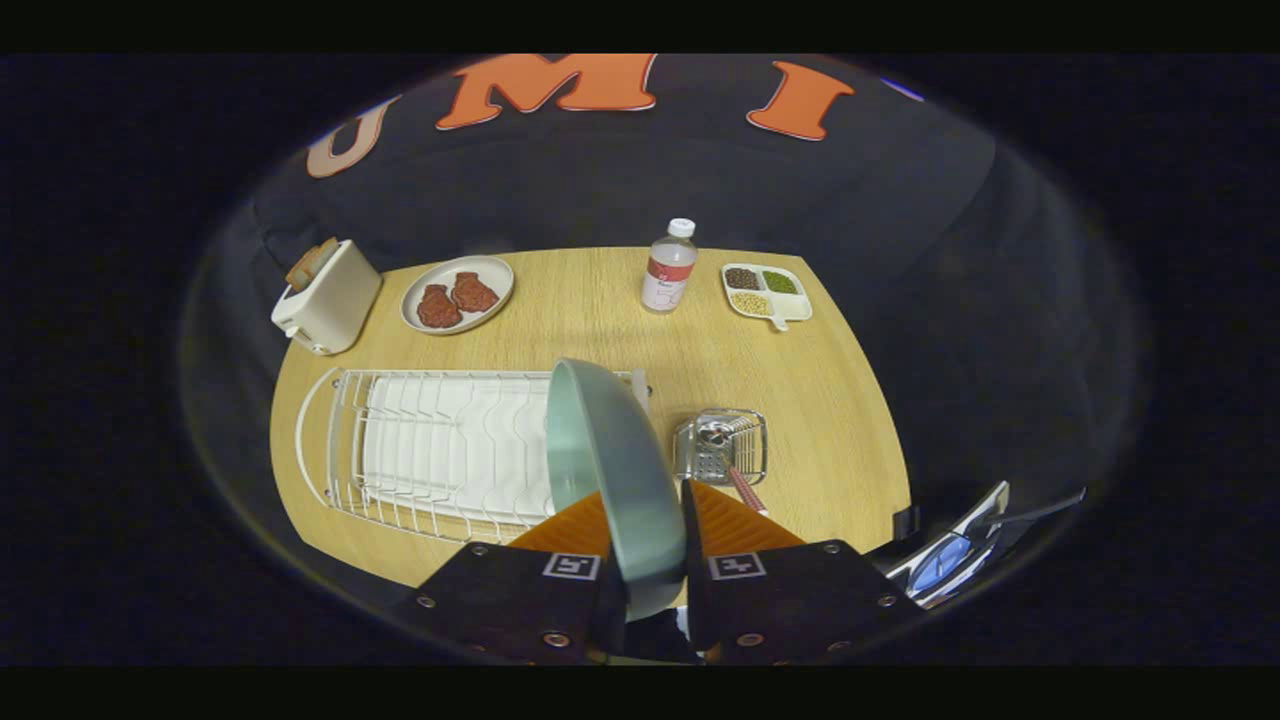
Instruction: Take the plate from the dish rack, then take the spoon from the basket and place it into the plate.
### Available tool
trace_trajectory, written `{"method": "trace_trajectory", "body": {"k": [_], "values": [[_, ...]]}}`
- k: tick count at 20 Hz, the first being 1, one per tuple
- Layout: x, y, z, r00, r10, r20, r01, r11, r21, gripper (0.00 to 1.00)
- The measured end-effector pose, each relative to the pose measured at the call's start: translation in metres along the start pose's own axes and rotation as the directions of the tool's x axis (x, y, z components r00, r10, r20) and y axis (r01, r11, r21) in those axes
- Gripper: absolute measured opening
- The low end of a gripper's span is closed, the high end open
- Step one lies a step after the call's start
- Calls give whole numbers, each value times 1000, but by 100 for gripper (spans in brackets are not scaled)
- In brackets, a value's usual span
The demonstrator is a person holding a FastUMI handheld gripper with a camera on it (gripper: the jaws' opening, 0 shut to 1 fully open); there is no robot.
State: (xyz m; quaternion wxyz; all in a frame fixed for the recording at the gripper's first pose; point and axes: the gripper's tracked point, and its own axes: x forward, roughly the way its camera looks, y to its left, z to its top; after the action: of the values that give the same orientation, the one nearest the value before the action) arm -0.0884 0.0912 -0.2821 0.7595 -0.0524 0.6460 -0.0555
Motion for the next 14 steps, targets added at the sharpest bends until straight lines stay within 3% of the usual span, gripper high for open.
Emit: {"method": "trace_trajectory", "body": {"k": [14], "values": [[-39, -35, -76, 983, 186, -7, -184, 976, 116, 25]]}}
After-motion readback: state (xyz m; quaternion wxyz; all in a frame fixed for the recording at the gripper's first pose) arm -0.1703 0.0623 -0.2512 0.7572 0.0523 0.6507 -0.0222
